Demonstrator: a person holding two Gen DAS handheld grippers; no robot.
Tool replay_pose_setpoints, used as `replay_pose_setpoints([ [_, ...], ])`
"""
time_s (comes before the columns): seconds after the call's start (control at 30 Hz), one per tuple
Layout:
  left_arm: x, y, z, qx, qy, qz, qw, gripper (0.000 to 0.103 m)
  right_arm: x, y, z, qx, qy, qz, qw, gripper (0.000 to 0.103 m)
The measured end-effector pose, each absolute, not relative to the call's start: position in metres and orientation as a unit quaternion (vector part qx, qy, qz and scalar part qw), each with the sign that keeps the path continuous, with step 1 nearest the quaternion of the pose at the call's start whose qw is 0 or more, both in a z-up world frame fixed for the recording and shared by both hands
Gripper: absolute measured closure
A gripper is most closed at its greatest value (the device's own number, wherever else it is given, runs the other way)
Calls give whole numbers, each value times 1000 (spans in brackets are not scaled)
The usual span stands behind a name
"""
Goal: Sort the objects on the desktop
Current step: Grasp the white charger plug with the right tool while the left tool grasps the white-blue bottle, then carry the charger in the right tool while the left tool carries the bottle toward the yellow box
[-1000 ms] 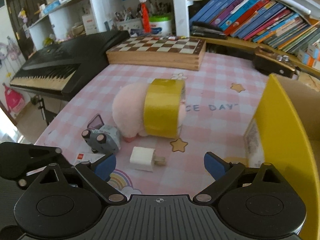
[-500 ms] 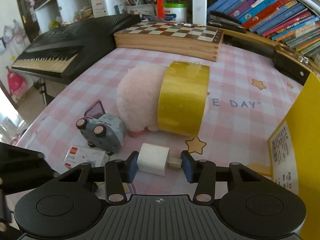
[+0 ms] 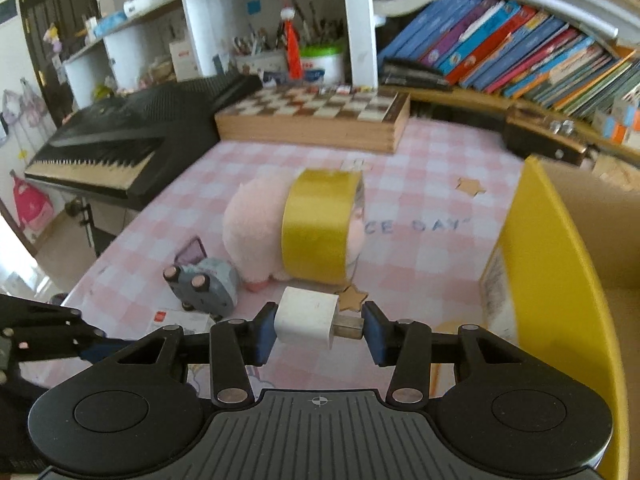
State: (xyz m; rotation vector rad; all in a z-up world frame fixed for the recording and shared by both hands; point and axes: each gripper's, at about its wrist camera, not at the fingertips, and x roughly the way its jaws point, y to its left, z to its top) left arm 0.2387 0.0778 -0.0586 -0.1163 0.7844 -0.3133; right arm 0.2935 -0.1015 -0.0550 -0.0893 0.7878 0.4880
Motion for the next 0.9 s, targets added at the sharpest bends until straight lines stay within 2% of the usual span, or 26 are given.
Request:
replay_pose_setpoints([
  [0.27,222,80,-38,-98,336,-139,927,72,277,-106,-45,-21,378,227,897,58],
  [0.9,177,91,4,-119,256,-133,950,73,225,-112,-21,-21,357,220,908,58],
])
